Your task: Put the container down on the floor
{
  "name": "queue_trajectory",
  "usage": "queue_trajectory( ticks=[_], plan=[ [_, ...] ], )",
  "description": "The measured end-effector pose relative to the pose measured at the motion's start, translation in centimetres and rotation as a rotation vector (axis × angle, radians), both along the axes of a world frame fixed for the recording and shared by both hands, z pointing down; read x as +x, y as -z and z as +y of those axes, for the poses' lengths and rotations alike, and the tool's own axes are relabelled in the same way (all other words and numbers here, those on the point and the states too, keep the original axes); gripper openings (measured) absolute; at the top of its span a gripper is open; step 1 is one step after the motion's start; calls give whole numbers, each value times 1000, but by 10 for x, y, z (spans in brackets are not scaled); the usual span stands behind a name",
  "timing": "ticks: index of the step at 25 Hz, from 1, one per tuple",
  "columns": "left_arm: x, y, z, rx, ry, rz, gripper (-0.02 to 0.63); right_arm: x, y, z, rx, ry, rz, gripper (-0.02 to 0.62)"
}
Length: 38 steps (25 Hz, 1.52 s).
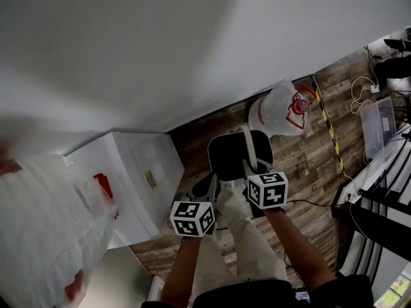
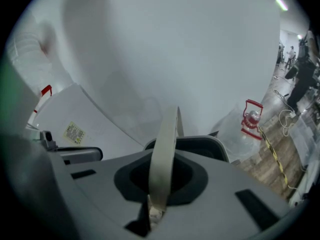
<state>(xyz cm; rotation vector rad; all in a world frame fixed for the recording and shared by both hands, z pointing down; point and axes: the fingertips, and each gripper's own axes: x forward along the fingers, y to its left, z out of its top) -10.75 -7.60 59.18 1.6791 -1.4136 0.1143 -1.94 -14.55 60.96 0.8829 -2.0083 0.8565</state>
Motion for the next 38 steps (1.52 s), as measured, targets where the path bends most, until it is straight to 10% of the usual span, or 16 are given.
queue_trajectory(
  ticks=[38],
  plan=[
    [-2,-164,7,-129,6,-66,15,3,-185,12,-74,123,141,31]
  ],
)
